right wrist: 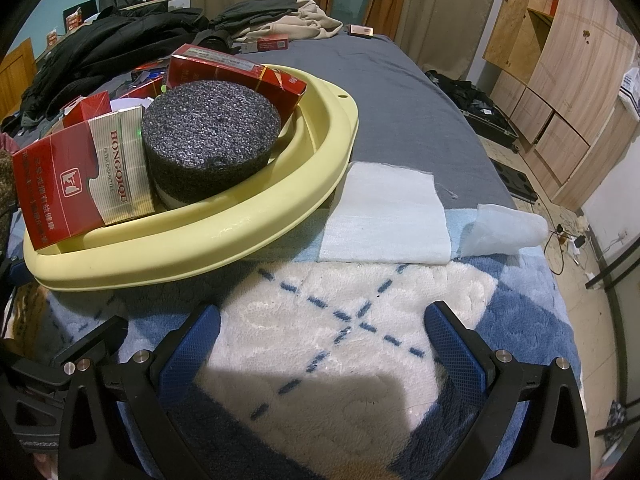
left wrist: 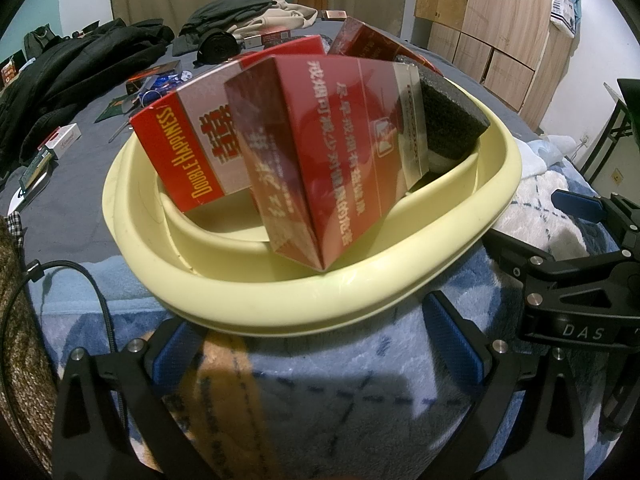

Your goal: Organize rigid objects

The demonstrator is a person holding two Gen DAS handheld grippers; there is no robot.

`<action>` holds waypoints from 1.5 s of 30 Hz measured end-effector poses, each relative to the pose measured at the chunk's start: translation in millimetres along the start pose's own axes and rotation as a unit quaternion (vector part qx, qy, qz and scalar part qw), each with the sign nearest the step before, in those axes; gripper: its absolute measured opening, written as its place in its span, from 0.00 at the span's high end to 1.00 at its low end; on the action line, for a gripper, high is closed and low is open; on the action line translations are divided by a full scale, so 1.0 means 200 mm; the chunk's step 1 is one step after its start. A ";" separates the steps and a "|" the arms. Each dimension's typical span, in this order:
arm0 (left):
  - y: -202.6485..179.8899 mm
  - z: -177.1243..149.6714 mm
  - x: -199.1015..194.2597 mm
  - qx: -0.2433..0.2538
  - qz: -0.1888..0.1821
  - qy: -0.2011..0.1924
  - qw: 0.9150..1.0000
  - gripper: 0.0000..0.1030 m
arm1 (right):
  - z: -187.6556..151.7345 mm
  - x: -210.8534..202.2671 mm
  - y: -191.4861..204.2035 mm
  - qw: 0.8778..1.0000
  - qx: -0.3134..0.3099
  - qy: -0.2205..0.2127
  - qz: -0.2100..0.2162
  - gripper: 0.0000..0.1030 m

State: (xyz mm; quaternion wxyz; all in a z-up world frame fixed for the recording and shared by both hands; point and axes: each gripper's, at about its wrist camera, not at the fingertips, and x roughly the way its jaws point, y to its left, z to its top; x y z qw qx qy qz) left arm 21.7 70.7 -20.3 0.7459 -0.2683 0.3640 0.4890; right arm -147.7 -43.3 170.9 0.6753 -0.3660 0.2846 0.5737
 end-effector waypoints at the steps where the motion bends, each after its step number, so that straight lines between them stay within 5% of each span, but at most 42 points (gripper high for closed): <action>1: 0.00 0.00 0.00 0.000 0.000 0.000 1.000 0.00 | 0.00 0.00 0.00 1.000 0.000 0.000 0.000 0.00; 45: 0.00 0.00 0.00 0.000 0.000 0.000 1.000 0.00 | 0.00 -0.01 0.03 1.000 -0.006 -0.002 -0.010 0.00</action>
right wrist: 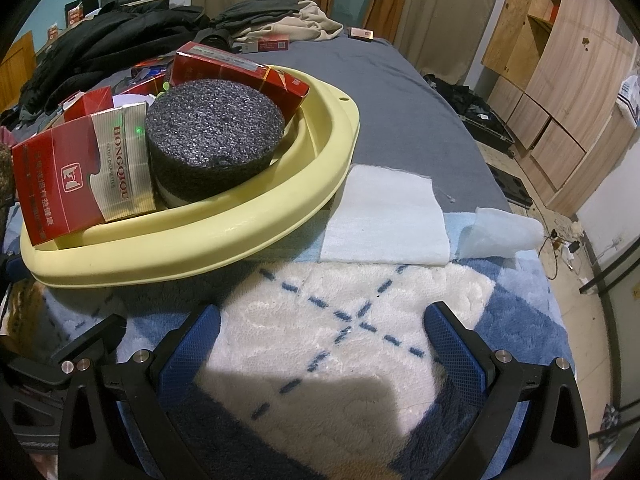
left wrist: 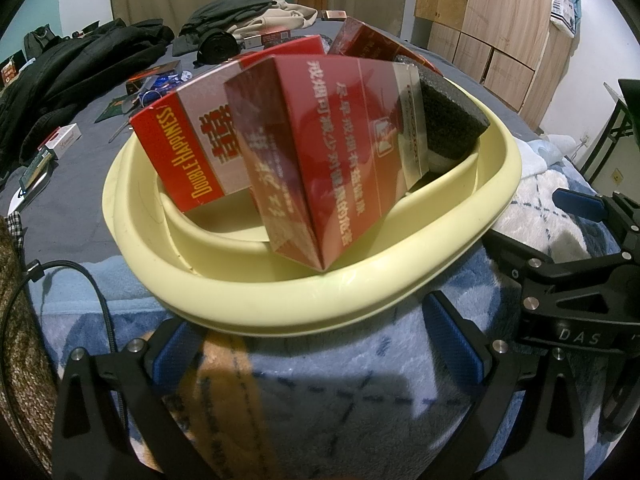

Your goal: Organize rigid objects

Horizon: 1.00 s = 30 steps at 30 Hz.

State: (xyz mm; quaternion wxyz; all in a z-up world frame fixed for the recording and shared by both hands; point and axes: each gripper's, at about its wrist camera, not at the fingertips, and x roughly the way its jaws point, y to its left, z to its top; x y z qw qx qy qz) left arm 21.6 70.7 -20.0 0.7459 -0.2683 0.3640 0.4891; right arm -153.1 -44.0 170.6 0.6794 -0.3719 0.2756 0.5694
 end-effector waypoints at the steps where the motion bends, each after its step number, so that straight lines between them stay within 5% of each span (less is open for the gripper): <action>1: 0.00 0.00 0.00 0.000 0.000 0.000 1.000 0.00 | 0.00 0.00 0.00 1.000 0.001 0.000 0.001 0.00; 30: 0.00 0.00 0.00 0.000 0.000 0.000 1.000 0.00 | 0.01 0.00 -0.03 1.000 0.004 0.002 0.005 0.00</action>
